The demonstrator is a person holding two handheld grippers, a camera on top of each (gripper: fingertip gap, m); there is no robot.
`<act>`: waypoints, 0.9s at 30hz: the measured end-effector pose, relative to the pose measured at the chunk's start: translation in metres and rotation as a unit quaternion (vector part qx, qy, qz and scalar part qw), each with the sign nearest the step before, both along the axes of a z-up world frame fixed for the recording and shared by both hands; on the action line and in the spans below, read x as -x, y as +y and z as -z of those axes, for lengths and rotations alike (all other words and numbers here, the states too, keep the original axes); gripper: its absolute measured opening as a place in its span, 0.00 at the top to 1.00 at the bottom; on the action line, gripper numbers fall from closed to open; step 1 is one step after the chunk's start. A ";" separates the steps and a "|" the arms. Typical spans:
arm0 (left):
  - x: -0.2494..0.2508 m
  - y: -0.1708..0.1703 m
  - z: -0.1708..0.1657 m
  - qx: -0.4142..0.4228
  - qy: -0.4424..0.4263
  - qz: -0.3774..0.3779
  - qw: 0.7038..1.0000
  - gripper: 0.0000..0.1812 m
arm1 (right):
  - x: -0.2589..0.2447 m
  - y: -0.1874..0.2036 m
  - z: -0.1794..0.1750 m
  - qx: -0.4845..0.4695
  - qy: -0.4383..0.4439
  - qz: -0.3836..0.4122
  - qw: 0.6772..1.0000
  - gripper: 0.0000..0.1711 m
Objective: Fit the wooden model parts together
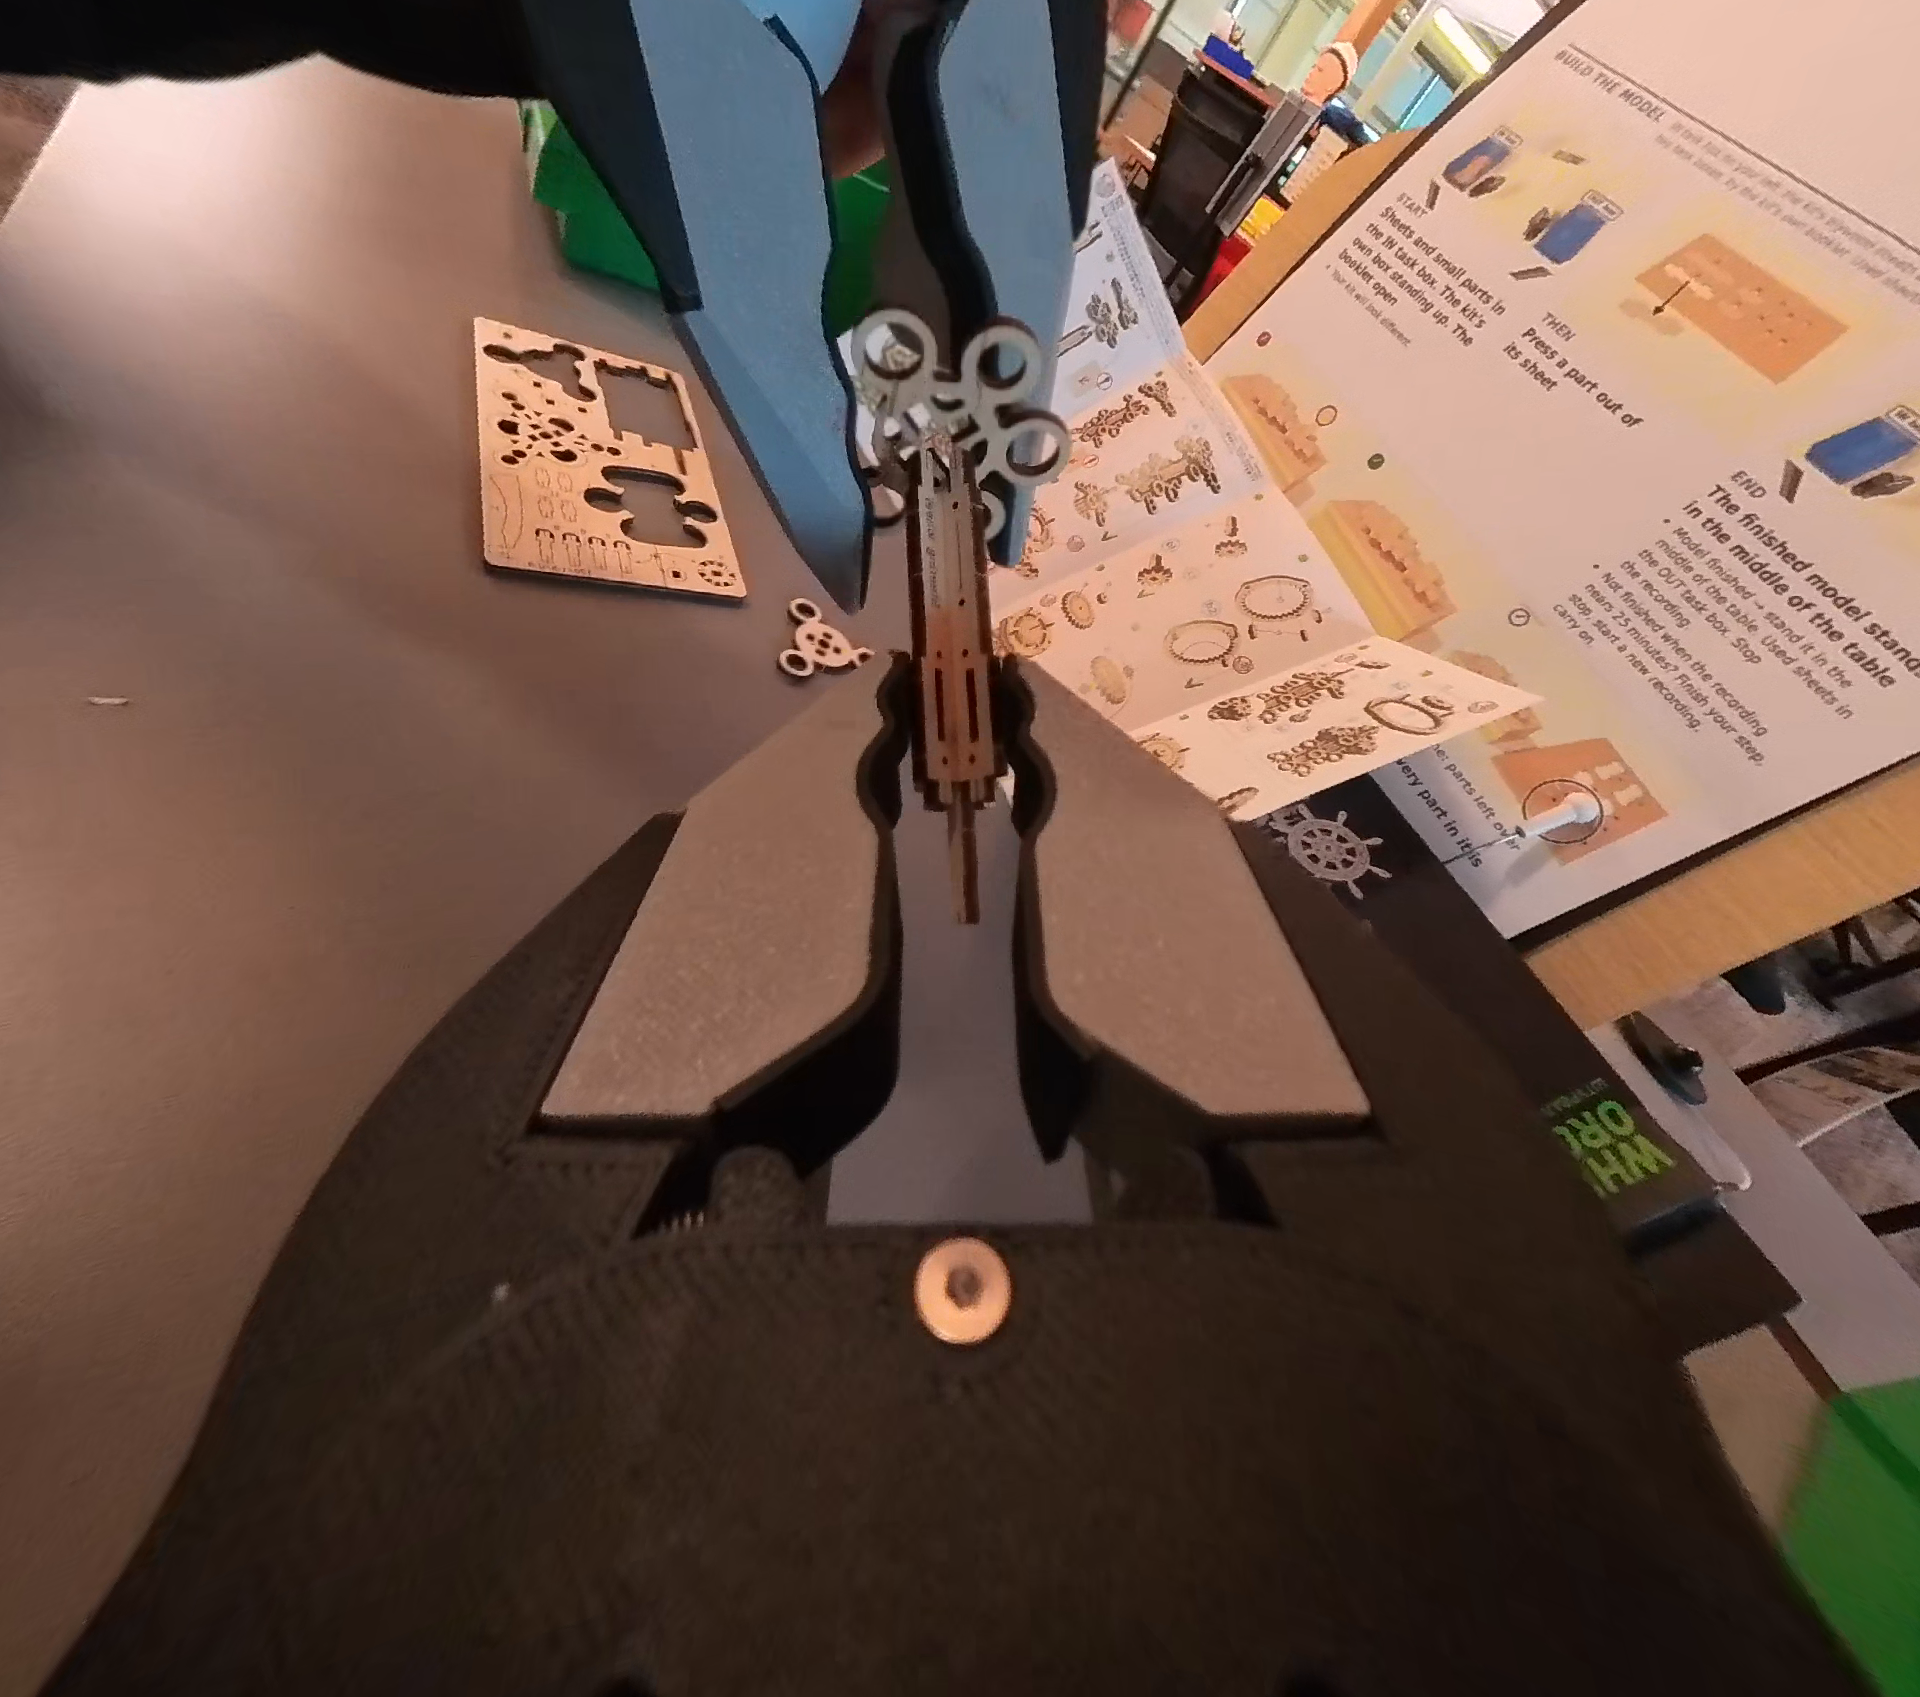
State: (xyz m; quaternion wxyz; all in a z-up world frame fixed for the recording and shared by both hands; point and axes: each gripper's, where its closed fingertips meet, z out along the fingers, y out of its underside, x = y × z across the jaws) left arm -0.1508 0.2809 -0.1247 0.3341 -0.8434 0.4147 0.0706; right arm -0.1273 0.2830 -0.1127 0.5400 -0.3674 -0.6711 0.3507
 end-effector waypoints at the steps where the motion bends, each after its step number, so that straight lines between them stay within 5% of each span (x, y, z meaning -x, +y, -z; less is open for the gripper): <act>1: -0.001 0.001 -0.001 0.000 0.001 0.001 1.000 0.83 | 0.000 0.001 -0.001 -0.001 0.001 0.004 1.000 0.92; 12: 0.003 0.002 -0.009 0.008 -0.070 -0.006 0.998 0.83 | -0.002 0.005 0.001 -0.005 -0.014 0.014 1.000 0.92; 21: 0.030 -0.009 0.089 0.149 0.075 -0.015 0.986 0.82 | -0.001 0.029 0.054 0.027 -0.134 0.019 0.990 0.92; 27: 0.018 -0.016 0.093 0.171 0.035 0.002 0.985 0.74 | -0.006 0.040 0.057 0.039 -0.139 0.030 0.989 0.92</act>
